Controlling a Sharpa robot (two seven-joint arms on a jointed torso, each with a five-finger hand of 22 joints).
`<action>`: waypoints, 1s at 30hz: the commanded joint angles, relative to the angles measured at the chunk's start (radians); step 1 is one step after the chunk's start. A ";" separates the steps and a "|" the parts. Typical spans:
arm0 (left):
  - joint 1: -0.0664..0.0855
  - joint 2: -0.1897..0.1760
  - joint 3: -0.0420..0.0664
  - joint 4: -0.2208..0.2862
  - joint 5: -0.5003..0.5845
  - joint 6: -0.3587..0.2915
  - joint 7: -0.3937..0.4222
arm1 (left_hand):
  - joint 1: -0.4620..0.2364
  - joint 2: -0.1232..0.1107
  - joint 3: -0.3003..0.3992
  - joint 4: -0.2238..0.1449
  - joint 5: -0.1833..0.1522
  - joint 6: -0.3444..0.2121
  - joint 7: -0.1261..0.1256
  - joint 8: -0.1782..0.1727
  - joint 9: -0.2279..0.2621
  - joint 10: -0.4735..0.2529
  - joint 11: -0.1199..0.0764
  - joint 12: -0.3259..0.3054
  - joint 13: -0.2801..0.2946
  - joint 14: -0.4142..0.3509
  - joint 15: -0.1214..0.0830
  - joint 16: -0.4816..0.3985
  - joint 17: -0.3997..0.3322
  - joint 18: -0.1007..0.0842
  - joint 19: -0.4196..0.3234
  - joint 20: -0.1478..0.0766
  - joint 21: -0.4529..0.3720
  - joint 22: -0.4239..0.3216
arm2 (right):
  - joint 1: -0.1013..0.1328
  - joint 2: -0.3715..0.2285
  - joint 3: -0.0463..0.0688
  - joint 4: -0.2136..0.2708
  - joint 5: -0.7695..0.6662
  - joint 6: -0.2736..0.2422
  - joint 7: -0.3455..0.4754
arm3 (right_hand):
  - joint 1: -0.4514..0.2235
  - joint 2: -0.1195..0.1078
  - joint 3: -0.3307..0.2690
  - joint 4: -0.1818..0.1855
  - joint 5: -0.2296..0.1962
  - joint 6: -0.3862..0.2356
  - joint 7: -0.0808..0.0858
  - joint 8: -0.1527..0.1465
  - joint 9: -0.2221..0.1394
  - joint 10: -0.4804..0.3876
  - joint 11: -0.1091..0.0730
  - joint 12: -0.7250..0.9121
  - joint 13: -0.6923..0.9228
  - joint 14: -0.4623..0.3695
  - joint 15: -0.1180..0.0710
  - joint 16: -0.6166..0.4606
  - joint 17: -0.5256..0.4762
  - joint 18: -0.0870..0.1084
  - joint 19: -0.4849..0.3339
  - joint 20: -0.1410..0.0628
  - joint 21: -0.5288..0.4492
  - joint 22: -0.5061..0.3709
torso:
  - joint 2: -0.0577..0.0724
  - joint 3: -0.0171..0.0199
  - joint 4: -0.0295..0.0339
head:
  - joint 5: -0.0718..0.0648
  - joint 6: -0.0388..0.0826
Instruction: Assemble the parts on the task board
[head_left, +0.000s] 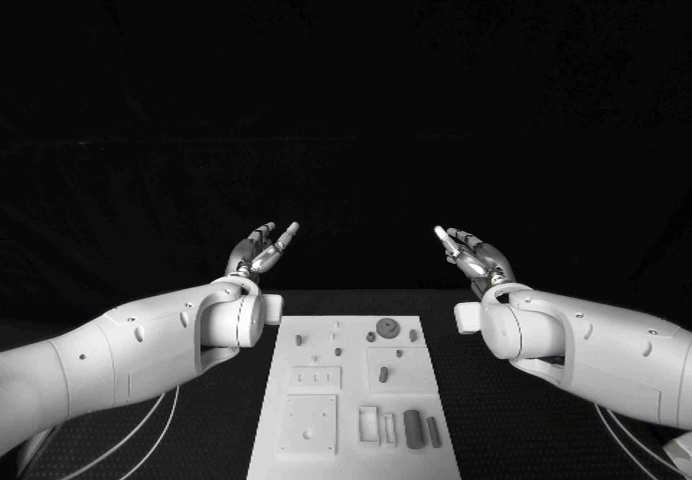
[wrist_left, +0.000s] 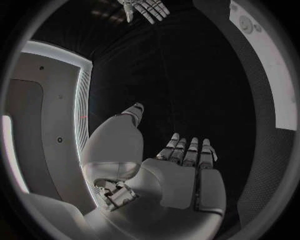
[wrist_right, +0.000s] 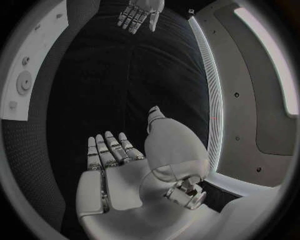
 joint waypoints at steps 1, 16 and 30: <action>0.031 0.024 -0.015 -0.067 0.009 0.162 -0.105 | 0.046 -0.004 0.008 0.018 0.006 0.011 0.003 0.014 0.012 0.014 0.000 0.006 0.002 0.004 0.012 0.011 0.013 0.000 0.002 0.012 0.007 0.018 | 0.028 0.011 -0.015 -0.053 -0.003 0.223 -0.105 | 0.157 -0.018 -0.017 0.010 0.008 0.057 0.122 0.058 0.067 0.107 0.020 0.025 0.014 0.083 0.031 0.079 0.091 0.000 0.053 0.039 0.050 0.248 | 0.000 0.0000 -0.0001 | 0.000 0.000; 0.094 0.061 -0.054 -0.193 -0.034 0.311 -0.184 | 0.345 0.109 -0.093 -0.007 0.060 0.409 0.149 0.264 0.201 0.639 0.146 0.222 0.118 0.558 0.077 0.331 0.397 0.068 0.534 -0.005 0.196 0.566 | 0.094 0.061 -0.059 -0.271 -0.535 0.230 -0.235 | 0.432 -0.068 -0.115 0.016 0.008 0.419 0.114 0.219 0.169 0.566 -0.014 0.176 0.089 0.539 -0.029 0.275 0.213 0.136 0.452 0.011 0.175 0.557 | 0.000 -0.0004 0.0005 | 0.004 -0.012; 0.094 0.034 -0.054 -0.164 -0.116 0.354 -0.189 | 0.572 0.098 -0.041 -0.021 0.013 0.703 0.116 0.269 0.191 0.958 0.097 0.290 0.184 0.903 -0.029 0.426 0.481 0.113 0.909 -0.086 0.197 0.469 | 0.093 0.120 -0.059 -0.335 -0.910 0.317 -0.259 | 0.557 -0.042 -0.184 0.019 0.008 0.634 0.050 0.232 0.161 0.775 -0.092 0.200 0.119 0.876 -0.175 0.381 0.275 0.243 0.795 -0.009 0.251 0.522 | 0.002 -0.0004 -0.0023 | 0.008 -0.075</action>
